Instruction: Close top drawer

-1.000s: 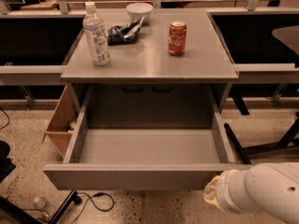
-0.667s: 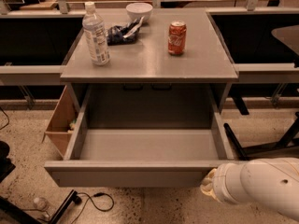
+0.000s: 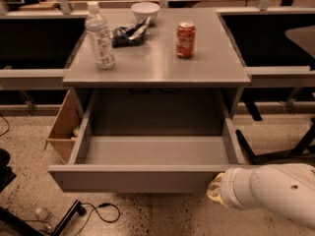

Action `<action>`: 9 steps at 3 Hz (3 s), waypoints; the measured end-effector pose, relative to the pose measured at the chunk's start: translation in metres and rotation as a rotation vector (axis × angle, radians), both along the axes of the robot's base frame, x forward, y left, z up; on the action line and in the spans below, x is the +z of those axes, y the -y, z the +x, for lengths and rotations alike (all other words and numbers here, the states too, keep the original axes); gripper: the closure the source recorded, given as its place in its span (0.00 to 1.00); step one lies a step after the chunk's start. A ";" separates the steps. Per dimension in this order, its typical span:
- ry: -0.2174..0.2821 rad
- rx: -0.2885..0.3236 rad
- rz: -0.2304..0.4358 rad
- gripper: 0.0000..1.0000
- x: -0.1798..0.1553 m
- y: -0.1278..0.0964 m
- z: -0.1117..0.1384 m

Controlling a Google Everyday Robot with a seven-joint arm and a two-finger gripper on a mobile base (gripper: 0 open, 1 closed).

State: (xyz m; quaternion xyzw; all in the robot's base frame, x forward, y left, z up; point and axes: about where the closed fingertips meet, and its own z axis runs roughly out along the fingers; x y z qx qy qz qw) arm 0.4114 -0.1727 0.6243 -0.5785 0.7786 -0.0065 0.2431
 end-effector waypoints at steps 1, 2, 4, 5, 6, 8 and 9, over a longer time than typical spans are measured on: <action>0.055 0.058 0.020 1.00 -0.002 -0.009 0.033; 0.055 0.058 0.020 1.00 -0.002 -0.009 0.031; 0.118 0.148 0.019 1.00 0.002 -0.020 0.088; 0.173 0.212 0.011 1.00 0.013 -0.027 0.144; 0.179 0.226 0.008 1.00 0.013 -0.029 0.151; 0.212 0.287 0.005 1.00 0.020 -0.039 0.199; 0.212 0.287 0.005 0.81 0.020 -0.039 0.199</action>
Offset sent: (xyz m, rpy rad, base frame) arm 0.2071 0.0542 0.0115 0.0688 -0.3002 0.3672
